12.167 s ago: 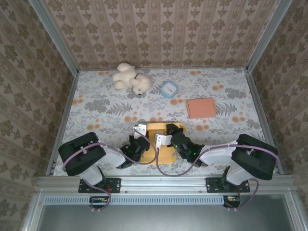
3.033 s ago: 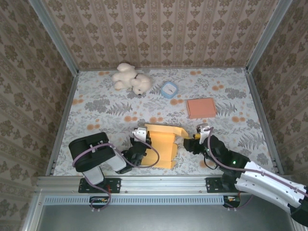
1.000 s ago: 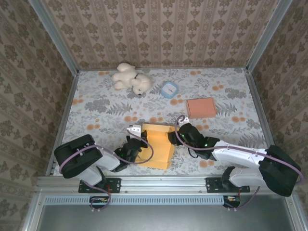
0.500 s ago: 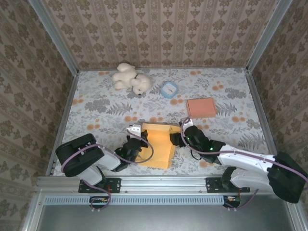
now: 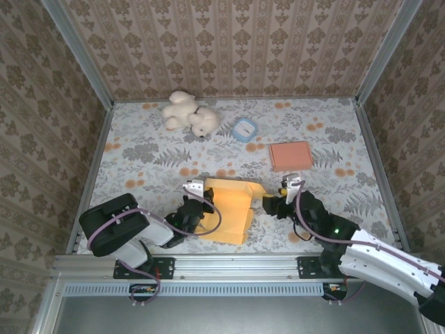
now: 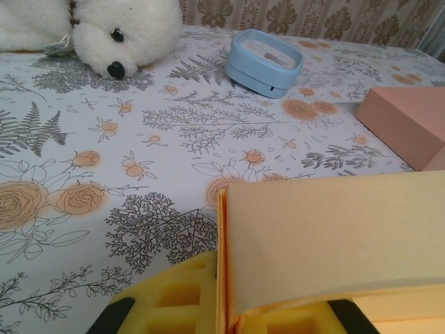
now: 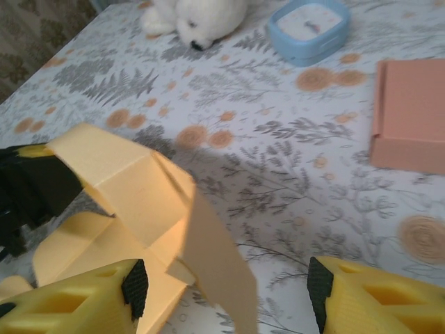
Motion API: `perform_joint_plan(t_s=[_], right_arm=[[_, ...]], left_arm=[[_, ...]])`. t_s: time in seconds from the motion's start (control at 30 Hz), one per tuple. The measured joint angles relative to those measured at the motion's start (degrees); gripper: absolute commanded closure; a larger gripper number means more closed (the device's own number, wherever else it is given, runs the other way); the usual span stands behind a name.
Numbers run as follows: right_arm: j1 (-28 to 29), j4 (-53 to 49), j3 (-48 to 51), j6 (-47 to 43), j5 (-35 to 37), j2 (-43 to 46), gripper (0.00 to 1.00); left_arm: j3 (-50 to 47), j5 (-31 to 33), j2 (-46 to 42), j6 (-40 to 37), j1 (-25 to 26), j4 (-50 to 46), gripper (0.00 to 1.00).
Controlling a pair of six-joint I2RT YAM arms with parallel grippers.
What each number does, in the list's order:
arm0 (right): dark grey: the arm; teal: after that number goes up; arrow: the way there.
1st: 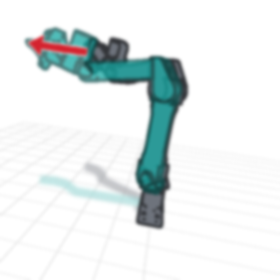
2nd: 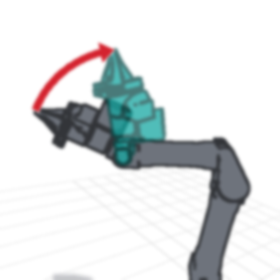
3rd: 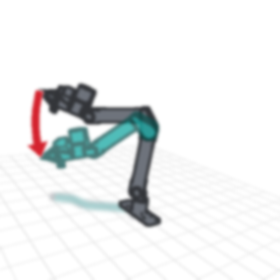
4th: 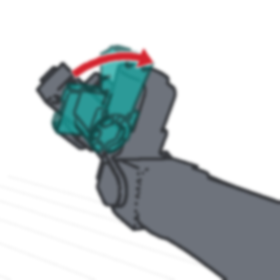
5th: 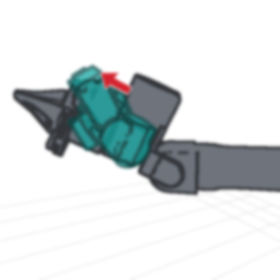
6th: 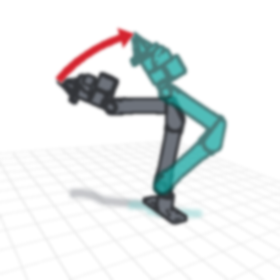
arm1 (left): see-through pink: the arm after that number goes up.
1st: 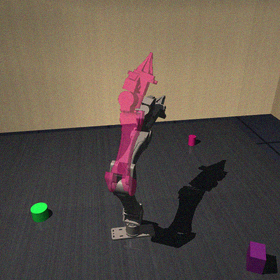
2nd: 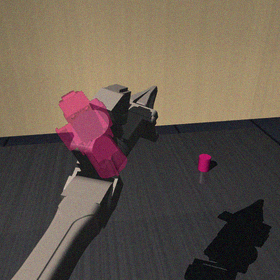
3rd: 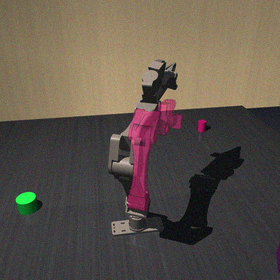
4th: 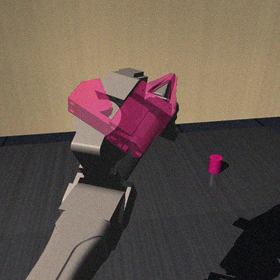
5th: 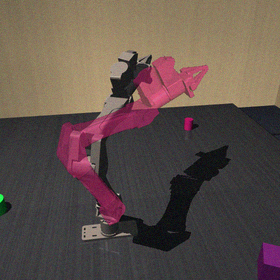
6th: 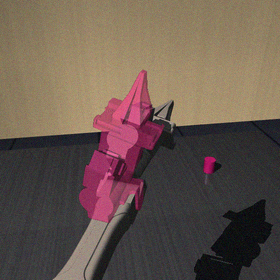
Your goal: Fold the paper box
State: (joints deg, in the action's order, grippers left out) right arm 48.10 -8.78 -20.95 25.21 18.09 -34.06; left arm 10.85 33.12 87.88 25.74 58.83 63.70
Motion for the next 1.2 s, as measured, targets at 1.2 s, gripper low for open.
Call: perform_joint_plan(t_s=[1.2], right_arm=[[-4.1, 14.6, 6.9, 0.0, -10.0, -11.9, 0.34]], left_arm=[[-0.9, -2.5, -1.1, 0.0, -0.1, -0.2, 0.92]])
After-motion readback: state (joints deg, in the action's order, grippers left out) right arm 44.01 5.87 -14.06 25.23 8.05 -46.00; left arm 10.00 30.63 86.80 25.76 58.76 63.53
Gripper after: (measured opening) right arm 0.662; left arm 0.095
